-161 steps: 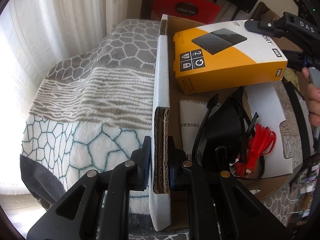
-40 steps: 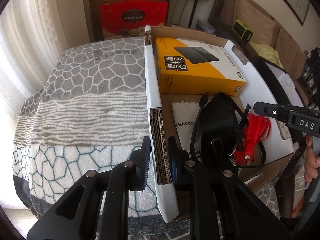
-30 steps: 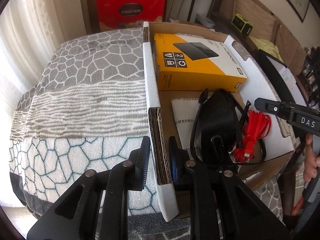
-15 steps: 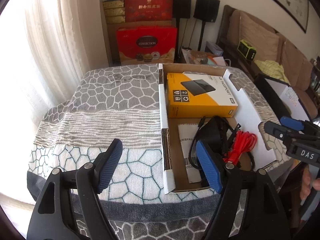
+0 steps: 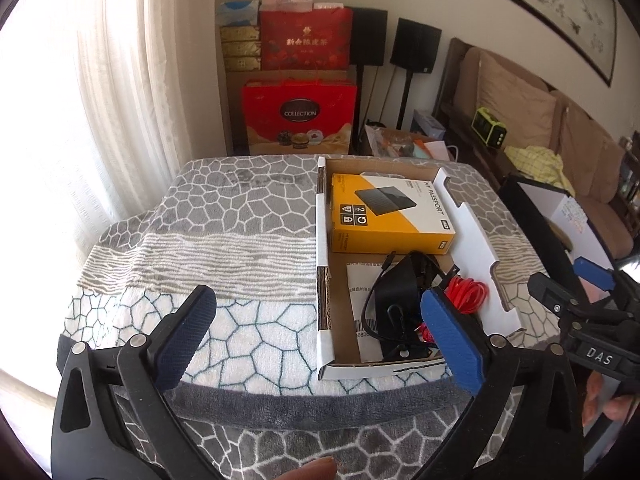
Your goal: Organize objects
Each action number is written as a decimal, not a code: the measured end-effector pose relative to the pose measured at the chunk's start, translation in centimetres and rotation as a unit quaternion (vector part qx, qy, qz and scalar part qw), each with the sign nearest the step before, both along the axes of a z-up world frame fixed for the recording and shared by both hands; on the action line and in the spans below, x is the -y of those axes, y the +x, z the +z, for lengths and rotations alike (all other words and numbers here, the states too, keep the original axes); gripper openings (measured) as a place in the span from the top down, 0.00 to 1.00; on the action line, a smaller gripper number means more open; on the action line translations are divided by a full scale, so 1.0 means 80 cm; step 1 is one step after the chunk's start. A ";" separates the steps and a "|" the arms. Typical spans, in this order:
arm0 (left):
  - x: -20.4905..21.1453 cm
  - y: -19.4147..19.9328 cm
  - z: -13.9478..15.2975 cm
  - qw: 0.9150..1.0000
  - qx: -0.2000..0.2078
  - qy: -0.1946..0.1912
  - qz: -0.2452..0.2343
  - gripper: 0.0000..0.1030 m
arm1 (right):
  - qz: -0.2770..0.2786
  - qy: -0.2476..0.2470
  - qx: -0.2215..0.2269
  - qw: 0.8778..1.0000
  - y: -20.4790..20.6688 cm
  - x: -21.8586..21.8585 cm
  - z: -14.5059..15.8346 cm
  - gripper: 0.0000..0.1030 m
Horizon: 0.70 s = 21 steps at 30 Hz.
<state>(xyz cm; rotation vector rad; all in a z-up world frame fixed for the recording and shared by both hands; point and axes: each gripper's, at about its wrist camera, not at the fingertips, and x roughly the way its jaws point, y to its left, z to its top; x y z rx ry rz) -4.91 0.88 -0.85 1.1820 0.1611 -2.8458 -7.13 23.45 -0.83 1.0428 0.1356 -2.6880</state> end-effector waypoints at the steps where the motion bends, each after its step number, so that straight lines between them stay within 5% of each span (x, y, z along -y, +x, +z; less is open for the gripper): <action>1: 0.000 0.002 -0.001 1.000 -0.001 0.000 0.002 0.00 | 0.000 -0.002 -0.001 1.000 0.003 -0.001 0.000 0.01; 8: 0.002 0.016 -0.018 0.999 0.022 0.024 0.011 0.00 | -0.016 -0.003 -0.002 1.000 0.014 -0.007 -0.005 0.01; 21: -0.011 0.033 -0.014 0.999 -0.001 -0.035 0.027 0.00 | -0.028 -0.008 -0.006 1.000 0.028 -0.014 -0.003 0.01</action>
